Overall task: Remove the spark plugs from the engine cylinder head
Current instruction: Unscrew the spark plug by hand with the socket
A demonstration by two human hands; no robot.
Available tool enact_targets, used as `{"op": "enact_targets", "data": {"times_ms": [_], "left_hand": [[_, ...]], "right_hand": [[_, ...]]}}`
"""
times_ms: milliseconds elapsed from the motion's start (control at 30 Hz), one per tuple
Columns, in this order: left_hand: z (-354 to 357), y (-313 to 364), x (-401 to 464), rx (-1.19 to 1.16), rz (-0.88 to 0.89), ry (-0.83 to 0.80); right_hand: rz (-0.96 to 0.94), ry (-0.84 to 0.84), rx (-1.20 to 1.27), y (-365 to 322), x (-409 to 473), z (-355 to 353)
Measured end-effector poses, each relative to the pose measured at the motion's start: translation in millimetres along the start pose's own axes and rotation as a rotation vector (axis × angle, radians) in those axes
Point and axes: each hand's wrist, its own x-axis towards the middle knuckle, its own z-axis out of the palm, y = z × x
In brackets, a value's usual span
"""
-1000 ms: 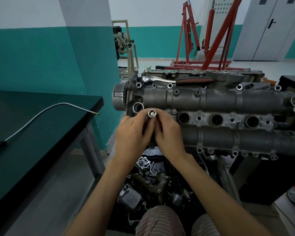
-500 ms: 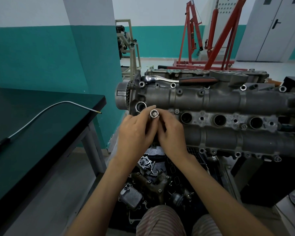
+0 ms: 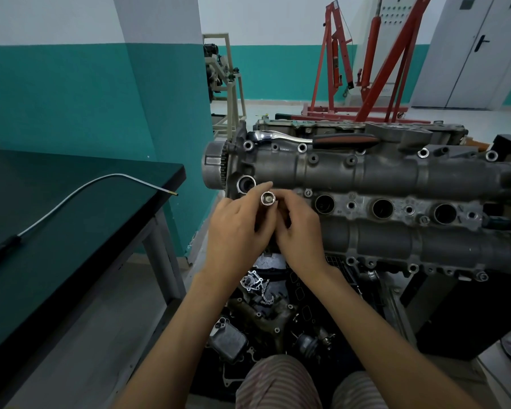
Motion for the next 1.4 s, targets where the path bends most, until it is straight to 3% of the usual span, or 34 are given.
{"op": "enact_targets", "data": {"times_ms": [233,933,1133,1233,1400], "left_hand": [[1.8,2.8,1.8,0.016,-0.048,0.035],[1.0,1.4,0.8,0.017,0.008,0.018],[3.8,5.0,1.2,0.027,-0.081,0.040],[3.7,5.0,1.4,0.038,-0.058,0.050],[1.4,2.6,0.2,0.021,-0.006,0.023]], "right_hand": [[0.084,0.033,-0.014,3.0,-0.6,3.2],[0.005,0.027,0.001,1.5,-1.9,0.4],[0.006,0.026,-0.013,-1.2,-1.0,0.1],[0.065,0.040,-0.016,0.6,-0.1,1.5],[-0.003,0.030,-0.007,1.0,-1.4,0.8]]}}
